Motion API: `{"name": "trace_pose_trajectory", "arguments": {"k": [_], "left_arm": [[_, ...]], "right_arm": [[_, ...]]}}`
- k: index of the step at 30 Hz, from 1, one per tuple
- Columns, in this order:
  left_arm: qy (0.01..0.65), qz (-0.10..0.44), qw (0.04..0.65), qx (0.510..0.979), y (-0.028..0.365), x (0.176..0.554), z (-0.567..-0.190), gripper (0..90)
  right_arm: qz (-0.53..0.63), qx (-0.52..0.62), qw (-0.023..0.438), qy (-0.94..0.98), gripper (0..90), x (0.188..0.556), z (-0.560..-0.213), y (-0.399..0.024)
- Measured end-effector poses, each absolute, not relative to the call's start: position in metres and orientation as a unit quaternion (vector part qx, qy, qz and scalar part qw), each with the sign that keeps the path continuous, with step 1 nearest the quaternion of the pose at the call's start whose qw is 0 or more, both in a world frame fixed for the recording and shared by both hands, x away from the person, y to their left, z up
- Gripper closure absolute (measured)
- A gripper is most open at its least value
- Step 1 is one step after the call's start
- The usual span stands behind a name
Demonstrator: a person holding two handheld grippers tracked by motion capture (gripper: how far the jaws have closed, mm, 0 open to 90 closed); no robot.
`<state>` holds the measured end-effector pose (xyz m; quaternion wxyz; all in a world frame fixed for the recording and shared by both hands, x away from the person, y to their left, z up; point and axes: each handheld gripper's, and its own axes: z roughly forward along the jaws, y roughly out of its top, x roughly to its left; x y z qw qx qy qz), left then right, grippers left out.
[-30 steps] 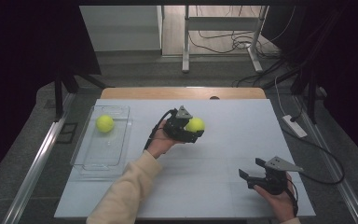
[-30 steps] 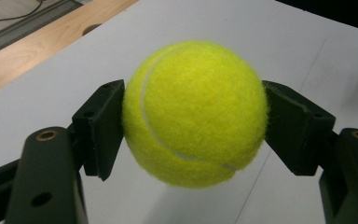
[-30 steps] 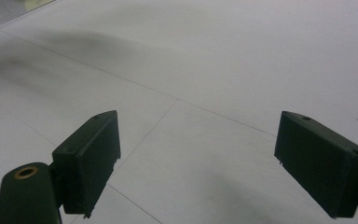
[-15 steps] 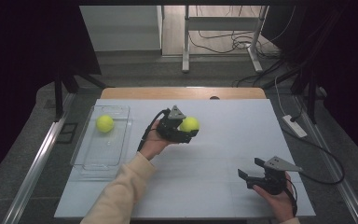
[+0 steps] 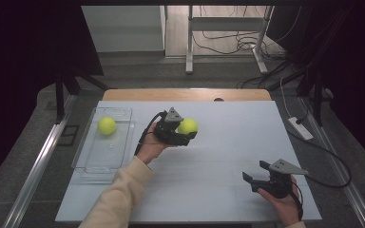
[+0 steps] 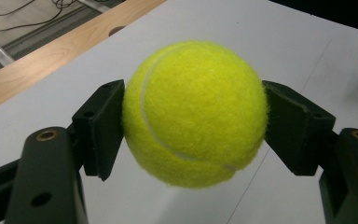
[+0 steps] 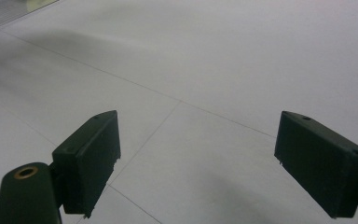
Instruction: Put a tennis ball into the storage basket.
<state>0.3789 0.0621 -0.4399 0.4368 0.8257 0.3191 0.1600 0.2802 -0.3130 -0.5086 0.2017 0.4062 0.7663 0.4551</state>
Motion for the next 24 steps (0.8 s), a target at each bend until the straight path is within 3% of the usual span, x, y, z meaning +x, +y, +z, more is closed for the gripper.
{"name": "trace_pose_trajectory", "arguments": {"k": [24], "left_arm": [[0.334, 0.171, 0.438, 0.817, 0.082, 0.376, -0.435, 27.0]], "right_arm": [[0.452, 0.406, 0.202, 0.768, 14.3, 0.28, -0.509, -0.312]]}}
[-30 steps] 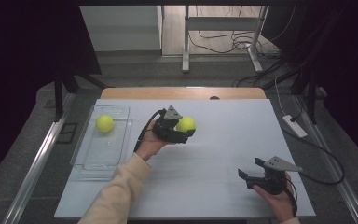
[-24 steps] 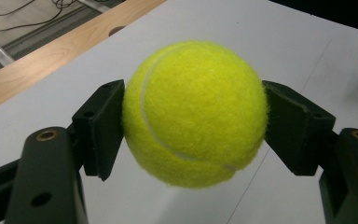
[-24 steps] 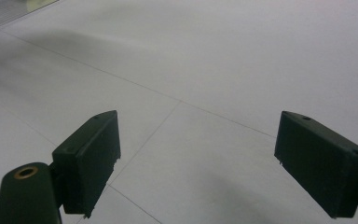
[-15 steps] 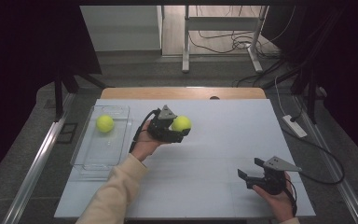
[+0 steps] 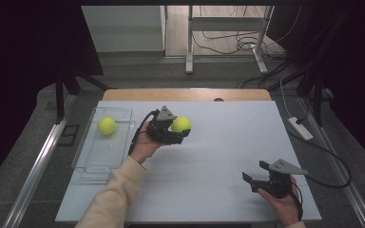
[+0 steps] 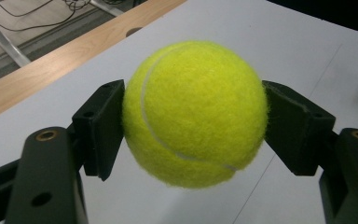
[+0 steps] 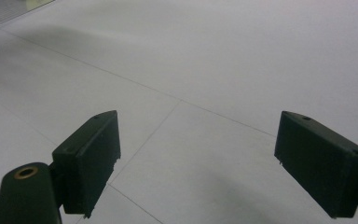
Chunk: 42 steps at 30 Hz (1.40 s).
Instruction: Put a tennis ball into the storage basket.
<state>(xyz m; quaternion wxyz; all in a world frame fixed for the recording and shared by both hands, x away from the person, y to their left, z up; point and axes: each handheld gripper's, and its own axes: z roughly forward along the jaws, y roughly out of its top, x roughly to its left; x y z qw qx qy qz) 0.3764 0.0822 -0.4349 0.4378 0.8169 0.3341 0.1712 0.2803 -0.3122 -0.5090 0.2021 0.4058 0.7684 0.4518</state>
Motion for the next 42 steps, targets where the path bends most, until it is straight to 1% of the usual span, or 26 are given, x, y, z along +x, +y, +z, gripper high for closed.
{"name": "trace_pose_trajectory", "arguments": {"k": [13, 42], "left_arm": [[0.345, 0.181, 0.437, 0.811, 0.1, 0.374, -0.433, 27.0], [0.361, 0.193, 0.435, 0.802, 0.123, 0.371, -0.43, 27.0]], "right_arm": [[0.452, 0.405, 0.202, 0.768, 14.3, 0.28, -0.509, -0.312], [0.451, 0.406, 0.202, 0.768, 14.4, 0.28, -0.51, -0.311]]}}
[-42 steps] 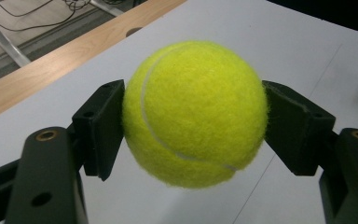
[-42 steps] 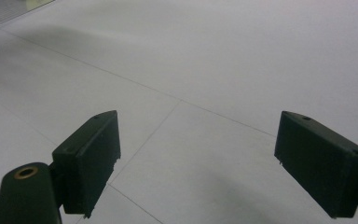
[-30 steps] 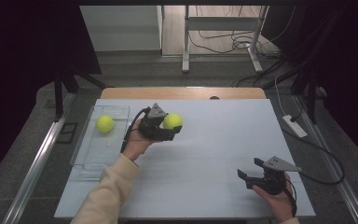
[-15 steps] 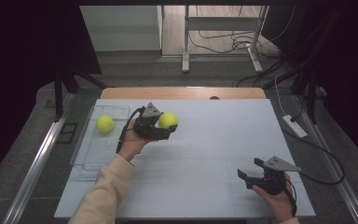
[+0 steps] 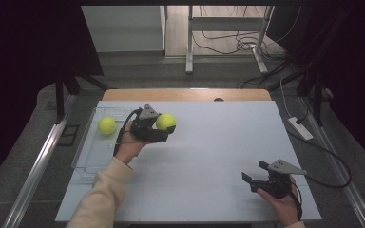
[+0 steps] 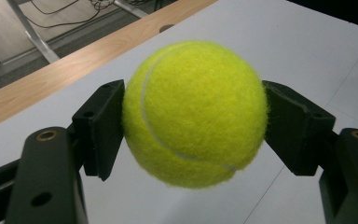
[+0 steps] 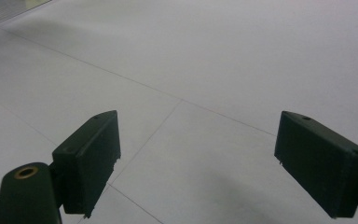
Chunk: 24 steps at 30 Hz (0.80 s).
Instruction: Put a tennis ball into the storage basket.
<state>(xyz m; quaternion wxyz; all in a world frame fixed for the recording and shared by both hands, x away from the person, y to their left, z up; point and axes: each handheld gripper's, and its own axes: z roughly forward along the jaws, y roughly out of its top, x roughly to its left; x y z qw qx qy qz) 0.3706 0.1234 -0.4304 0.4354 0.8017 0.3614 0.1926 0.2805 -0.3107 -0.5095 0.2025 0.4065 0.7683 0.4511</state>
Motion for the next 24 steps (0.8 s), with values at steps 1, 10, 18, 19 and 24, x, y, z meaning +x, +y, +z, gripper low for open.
{"name": "trace_pose_trajectory", "arguments": {"k": [1, 10, 18, 19, 24], "left_arm": [[0.363, 0.194, 0.434, 0.801, 0.126, 0.37, -0.43, 27.0], [0.371, 0.199, 0.435, 0.796, 0.136, 0.368, -0.43, 27.0], [0.379, 0.203, 0.434, 0.792, 0.145, 0.367, -0.43, 27.0], [0.38, 0.203, 0.434, 0.791, 0.147, 0.367, -0.43, 27.0], [0.387, 0.205, 0.434, 0.787, 0.154, 0.365, -0.431, 27.0]], "right_arm": [[0.452, 0.407, 0.202, 0.768, 14.4, 0.28, -0.509, -0.311], [0.452, 0.406, 0.203, 0.768, 14.3, 0.28, -0.51, -0.311], [0.451, 0.405, 0.203, 0.769, 14.4, 0.28, -0.51, -0.31], [0.451, 0.405, 0.203, 0.769, 14.4, 0.28, -0.51, -0.31], [0.451, 0.406, 0.203, 0.769, 14.4, 0.28, -0.51, -0.31]]}}
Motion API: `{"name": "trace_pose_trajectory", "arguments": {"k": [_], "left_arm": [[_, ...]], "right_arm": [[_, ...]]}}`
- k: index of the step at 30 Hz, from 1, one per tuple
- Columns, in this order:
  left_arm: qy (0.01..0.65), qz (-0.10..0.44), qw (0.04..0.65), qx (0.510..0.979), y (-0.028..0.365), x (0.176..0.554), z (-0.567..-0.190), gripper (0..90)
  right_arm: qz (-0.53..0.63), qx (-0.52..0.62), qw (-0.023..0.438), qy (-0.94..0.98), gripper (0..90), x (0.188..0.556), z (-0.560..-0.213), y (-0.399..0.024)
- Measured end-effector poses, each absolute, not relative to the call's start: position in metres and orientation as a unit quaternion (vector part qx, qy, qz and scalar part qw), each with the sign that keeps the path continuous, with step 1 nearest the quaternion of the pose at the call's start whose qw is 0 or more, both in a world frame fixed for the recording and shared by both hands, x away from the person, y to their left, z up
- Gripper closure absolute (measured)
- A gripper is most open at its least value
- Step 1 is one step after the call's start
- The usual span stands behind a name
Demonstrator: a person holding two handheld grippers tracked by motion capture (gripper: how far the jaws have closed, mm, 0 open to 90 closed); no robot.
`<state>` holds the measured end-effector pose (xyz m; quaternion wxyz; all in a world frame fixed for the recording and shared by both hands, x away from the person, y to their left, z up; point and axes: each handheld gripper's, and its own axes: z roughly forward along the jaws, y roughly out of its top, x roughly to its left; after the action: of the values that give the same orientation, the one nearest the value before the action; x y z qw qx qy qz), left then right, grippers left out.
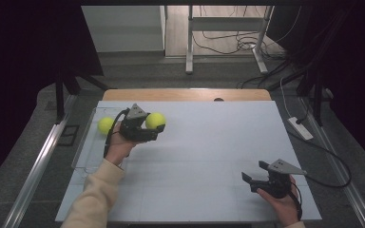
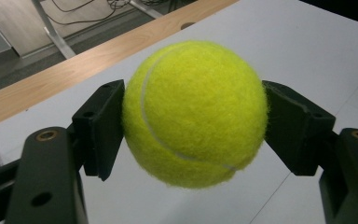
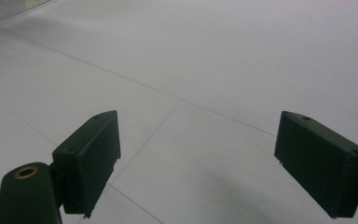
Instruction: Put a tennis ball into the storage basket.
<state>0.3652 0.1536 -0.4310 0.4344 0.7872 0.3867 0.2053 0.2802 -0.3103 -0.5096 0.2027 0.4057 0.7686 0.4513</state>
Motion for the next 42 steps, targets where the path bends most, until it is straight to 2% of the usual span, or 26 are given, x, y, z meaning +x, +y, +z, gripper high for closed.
{"name": "trace_pose_trajectory", "arguments": {"k": [42], "left_arm": [[0.437, 0.228, 0.427, 0.758, 0.211, 0.351, -0.434, 26.9]], "right_arm": [[0.449, 0.402, 0.204, 0.772, 14.4, 0.281, -0.51, -0.307]]}}
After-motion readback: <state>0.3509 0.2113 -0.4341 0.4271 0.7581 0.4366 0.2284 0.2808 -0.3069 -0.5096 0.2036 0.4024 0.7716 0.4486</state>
